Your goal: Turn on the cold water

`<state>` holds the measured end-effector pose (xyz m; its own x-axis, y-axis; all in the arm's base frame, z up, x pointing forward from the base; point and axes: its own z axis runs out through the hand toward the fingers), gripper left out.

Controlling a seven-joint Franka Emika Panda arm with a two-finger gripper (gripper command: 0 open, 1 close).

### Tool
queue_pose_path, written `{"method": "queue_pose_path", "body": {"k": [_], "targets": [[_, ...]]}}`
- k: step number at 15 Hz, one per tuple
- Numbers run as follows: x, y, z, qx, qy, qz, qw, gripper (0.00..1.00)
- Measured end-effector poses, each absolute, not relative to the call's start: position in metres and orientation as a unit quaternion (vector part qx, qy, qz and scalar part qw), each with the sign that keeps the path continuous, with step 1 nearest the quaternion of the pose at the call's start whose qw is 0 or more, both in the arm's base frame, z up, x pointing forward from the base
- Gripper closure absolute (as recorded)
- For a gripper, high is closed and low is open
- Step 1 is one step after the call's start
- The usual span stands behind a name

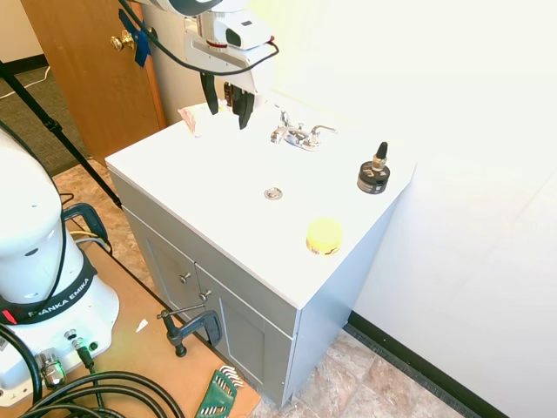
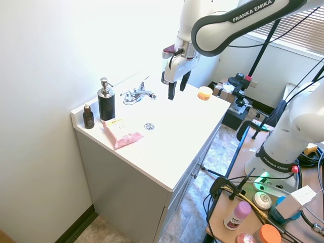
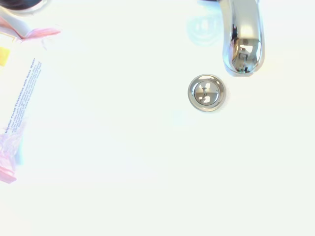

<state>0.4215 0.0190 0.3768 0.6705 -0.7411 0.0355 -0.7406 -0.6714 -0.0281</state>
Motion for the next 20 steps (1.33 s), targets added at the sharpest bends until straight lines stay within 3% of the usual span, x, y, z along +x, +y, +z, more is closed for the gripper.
{"method": "queue_pose_path", "body": {"k": [4,11,20], "targets": [[0.435,0.005,0.379,-0.908,0.414,-0.059,0.001,0.00],[0.542,-0.055,0.347,-0.843,0.494,-0.201,-0.065,0.00],[0.608,-0.072,0.314,-0.810,0.528,-0.237,-0.092,0.00]]}}
